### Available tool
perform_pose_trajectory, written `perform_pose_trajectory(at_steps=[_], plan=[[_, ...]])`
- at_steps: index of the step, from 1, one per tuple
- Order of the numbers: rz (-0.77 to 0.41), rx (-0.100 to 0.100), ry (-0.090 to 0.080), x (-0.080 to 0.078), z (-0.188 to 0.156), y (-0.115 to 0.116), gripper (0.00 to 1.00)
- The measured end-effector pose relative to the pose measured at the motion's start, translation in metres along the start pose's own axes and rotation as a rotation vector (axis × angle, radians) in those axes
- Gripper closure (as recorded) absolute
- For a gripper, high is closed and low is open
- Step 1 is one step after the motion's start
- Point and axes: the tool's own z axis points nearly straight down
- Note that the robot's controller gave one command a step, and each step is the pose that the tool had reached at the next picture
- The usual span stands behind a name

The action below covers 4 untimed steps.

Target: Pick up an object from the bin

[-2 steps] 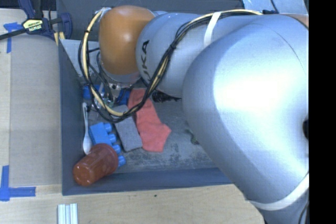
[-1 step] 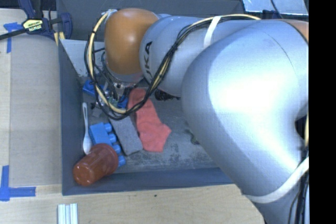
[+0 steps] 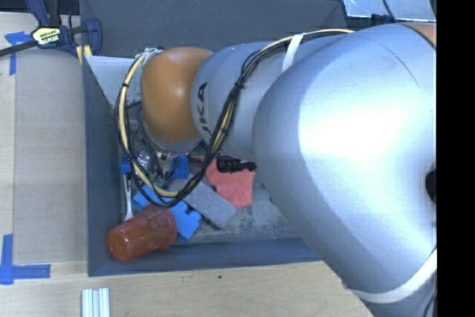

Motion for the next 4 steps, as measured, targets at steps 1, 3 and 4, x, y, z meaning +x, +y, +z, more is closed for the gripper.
perform_pose_trajectory(at_steps=[1,3,4], plan=[[0.000,0.000,0.000,0.000,0.000,0.000,1.00],[0.000,-0.001,0.001,0.000,-0.059,0.000,1.00],[-0.001,0.003,0.005,0.001,-0.091,-0.001,1.00]])
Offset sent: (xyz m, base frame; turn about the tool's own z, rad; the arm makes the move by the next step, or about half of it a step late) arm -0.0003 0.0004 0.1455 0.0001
